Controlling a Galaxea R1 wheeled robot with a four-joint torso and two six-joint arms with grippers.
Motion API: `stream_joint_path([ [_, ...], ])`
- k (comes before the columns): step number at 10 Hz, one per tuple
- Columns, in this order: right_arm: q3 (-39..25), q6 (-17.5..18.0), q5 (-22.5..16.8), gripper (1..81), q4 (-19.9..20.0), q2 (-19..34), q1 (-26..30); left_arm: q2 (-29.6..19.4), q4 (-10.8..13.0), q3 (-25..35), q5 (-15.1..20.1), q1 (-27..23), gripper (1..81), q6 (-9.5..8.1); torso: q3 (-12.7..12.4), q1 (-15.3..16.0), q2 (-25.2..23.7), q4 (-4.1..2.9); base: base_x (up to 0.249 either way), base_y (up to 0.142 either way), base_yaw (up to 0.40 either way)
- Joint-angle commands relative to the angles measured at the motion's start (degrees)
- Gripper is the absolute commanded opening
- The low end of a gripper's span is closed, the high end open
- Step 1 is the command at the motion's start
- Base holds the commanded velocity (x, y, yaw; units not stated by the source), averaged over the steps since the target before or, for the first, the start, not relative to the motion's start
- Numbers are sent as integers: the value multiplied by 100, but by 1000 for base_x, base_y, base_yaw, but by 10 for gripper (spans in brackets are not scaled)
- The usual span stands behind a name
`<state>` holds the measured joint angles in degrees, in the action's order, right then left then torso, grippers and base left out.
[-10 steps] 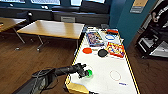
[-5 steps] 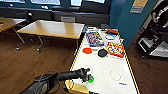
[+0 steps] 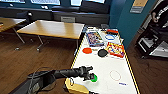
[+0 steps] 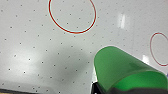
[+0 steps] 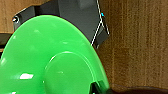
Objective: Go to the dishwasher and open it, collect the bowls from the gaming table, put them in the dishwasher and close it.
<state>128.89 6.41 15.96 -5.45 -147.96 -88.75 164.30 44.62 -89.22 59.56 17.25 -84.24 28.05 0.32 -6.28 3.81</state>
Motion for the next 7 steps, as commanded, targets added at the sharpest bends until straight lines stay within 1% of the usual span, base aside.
stream_joint_path([
  [1,-32,-8,-374,10,-123,167,1,-1004,109,1803,-1104,-1430,10,-137,0,0,0,0,0,0,0],
  [2,-23,-8,-374,10,-123,167,10,-1321,91,2128,-1632,-1361,10,-119,0,0,0,0,0,0,0],
  [3,-32,-8,-374,10,-132,167,10,-1826,143,2478,-2340,-1150,10,-40,0,0,0,0,0,0,0],
  [4,-40,-8,-374,10,-132,159,19,-2195,213,2593,-2864,-913,10,72,0,0,0,0,0,0,0],
  [5,-41,-8,-366,10,-132,159,10,-2618,214,2689,-3447,-668,10,335,0,0,0,0,0,0,0],
  [6,-32,-8,-365,10,-132,167,1,-3105,214,2910,-3671,-438,10,557,0,0,0,0,0,0,0],
  [7,-5,-8,-356,10,-132,167,10,-3518,214,3156,-3706,-210,10,777,0,0,0,0,0,0,0],
])
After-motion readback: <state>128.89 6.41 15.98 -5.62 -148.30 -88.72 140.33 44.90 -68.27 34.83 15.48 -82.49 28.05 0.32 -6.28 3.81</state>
